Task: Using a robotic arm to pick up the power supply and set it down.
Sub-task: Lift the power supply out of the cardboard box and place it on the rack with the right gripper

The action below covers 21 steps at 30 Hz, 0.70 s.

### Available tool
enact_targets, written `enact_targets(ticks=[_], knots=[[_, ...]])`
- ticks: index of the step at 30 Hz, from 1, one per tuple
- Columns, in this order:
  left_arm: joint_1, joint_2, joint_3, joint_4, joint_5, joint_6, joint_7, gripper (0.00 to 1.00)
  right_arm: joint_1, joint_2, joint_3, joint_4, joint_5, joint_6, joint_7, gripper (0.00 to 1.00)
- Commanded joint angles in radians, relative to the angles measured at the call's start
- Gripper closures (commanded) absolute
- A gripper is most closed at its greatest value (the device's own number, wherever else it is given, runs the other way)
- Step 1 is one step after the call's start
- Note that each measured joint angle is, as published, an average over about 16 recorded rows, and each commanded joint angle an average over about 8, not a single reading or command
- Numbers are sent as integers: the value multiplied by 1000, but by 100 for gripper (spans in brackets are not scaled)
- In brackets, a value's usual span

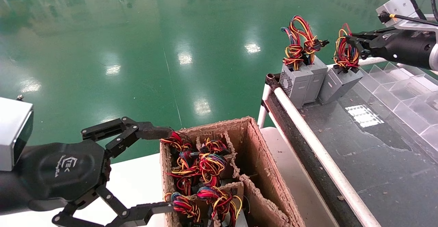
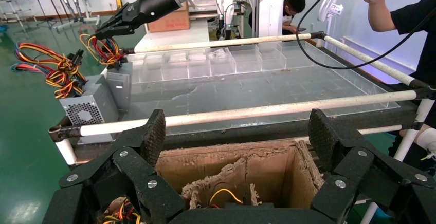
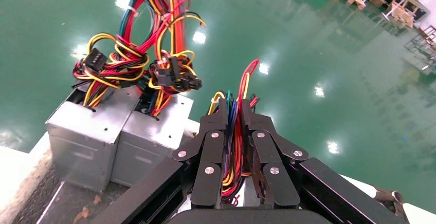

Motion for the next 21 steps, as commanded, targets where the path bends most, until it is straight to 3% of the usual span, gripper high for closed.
enact_targets(ticks=[1,21], knots=[[0,0,0,0,0,0,0,0,4,1,-4,2,-5,-10,1,100],[0,0,1,0,-1,0,0,0,38,56,-26,12,-38,-116,-3,100]])
